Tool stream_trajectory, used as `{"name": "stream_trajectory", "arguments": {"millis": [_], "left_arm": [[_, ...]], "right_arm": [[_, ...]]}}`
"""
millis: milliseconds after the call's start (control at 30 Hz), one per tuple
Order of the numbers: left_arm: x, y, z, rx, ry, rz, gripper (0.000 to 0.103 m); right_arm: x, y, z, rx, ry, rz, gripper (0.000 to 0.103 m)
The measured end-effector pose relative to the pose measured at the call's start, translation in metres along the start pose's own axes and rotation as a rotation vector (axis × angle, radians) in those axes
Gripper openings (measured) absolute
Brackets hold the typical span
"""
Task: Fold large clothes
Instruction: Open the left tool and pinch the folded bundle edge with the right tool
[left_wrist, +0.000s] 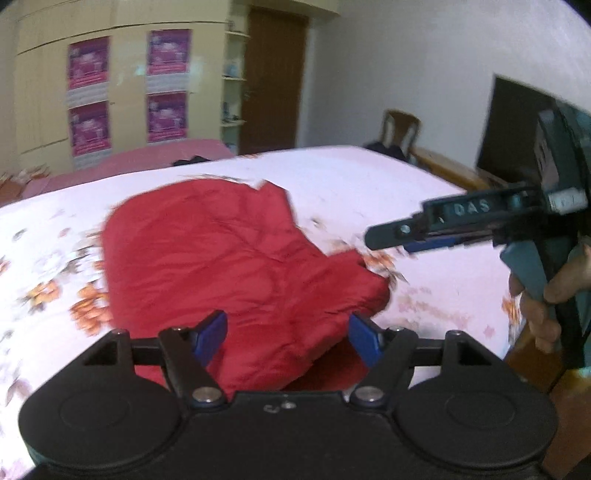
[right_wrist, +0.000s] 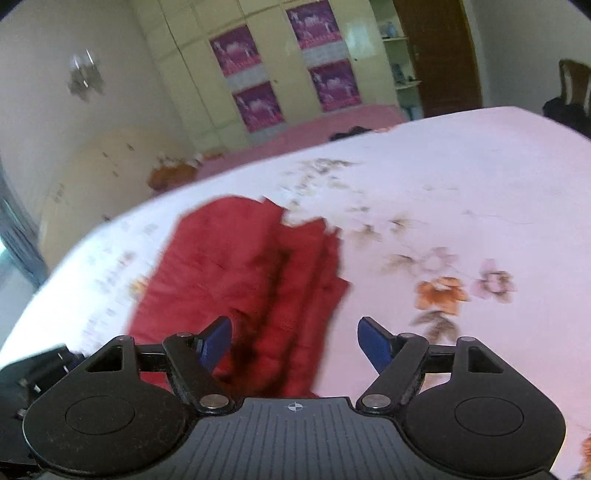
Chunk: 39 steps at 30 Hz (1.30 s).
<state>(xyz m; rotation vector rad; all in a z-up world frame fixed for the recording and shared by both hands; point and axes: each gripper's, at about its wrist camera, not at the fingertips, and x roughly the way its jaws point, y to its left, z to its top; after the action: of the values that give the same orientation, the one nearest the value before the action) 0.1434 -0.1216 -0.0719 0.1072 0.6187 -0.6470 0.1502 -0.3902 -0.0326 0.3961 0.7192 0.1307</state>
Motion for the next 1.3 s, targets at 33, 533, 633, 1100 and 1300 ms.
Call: {"name": "stream_trajectory", "arguments": {"millis": [33,533,633,1100,1300], "left_arm": [[-0.008,0.008,0.0,-0.028,-0.013,0.012,0.071],[0.028,0.08,-0.001,-0.305,0.0,0.187,0.05],[0.039,0.073,-0.002,-0.275,0.008,0.161,0.047],[0.064,0.043,-0.016,-0.171,0.075,0.177,0.047],[0.06,0.031,-0.015,-0.142,0.071,0.197,0.047]], "right_arm": [[0.002,0.005,0.0,-0.001,0.005,0.02,0.075],[0.032,0.022,-0.03,-0.047,0.161,0.071,0.006],[0.02,0.025,-0.034,-0.086,0.142,0.064,0.004],[0.05,-0.013,-0.062,-0.044,0.254,-0.05,0.004],[0.015,-0.01,-0.029,-0.086,0.108,-0.092,0.056]]}}
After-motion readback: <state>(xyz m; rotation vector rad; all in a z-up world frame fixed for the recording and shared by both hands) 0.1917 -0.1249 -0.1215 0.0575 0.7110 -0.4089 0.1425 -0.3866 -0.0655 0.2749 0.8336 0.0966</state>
